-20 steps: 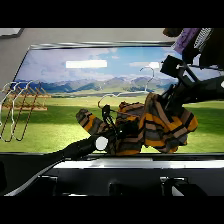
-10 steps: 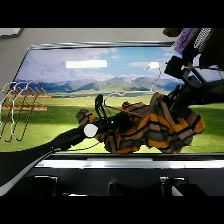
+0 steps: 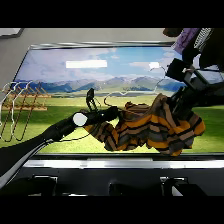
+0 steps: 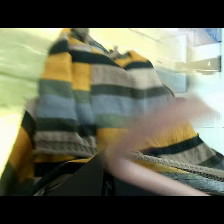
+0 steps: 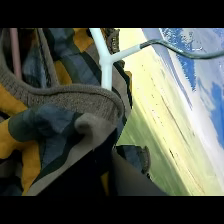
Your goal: Fold the clothes and pants, and hang the long-sleeved shirts on hangers.
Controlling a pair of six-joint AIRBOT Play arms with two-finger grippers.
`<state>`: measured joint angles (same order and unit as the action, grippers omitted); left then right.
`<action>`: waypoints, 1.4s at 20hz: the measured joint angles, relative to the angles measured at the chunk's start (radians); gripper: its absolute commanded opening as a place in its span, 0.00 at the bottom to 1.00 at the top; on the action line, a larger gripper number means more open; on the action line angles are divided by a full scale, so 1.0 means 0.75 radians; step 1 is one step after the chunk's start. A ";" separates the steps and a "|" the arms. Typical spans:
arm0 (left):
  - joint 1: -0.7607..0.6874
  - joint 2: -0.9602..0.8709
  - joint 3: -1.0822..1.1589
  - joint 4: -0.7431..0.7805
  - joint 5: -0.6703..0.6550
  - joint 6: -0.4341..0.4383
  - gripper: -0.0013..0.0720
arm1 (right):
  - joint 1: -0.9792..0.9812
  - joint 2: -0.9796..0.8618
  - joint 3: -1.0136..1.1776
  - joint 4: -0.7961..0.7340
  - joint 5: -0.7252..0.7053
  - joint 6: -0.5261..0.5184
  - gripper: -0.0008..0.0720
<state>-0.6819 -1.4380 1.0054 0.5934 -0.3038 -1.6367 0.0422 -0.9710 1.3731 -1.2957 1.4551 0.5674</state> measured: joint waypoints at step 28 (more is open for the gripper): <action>0.344 0.106 0.027 0.021 -0.272 0.124 0.04 | 0.002 -0.076 -0.001 -0.093 -0.121 -0.067 0.05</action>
<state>-0.4240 -1.3582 1.0256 0.6090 -0.5079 -1.5440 0.0433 -1.0279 1.3724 -1.3651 1.3647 0.5171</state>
